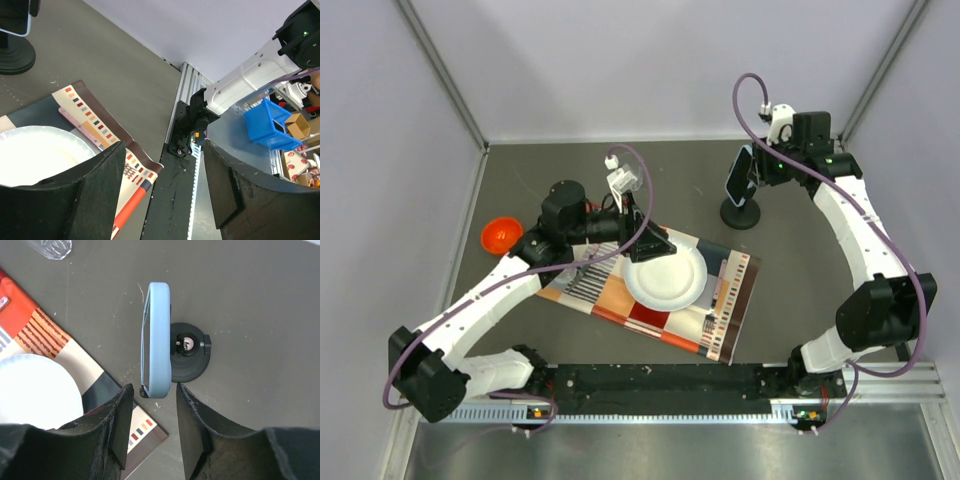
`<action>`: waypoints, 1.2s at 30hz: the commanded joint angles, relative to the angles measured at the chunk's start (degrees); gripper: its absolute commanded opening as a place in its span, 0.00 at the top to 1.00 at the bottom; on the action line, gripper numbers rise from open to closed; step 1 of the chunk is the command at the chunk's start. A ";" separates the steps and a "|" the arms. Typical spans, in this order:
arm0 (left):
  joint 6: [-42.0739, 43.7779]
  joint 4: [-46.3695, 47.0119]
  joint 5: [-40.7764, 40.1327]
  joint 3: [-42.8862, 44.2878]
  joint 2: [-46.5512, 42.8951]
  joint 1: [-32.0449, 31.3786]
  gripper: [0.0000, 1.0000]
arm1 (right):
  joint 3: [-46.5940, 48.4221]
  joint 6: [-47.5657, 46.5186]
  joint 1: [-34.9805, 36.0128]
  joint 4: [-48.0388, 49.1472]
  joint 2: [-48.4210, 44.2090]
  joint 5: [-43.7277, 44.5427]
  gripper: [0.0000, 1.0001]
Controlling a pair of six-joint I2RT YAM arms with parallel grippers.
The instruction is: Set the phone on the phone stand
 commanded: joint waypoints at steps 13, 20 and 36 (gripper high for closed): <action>5.28 -5.01 -0.48 3.35 0.67 -1.94 0.32 | 6.18 -7.09 -0.43 2.54 4.47 -6.53 0.93; 6.16 -7.91 -0.30 5.11 2.51 -1.94 0.32 | 6.97 -15.68 -4.29 1.75 5.26 -21.33 1.00; 7.05 -13.01 -1.53 7.22 5.95 -2.20 0.30 | 38.51 -43.30 -10.71 -32.70 24.32 -50.12 1.00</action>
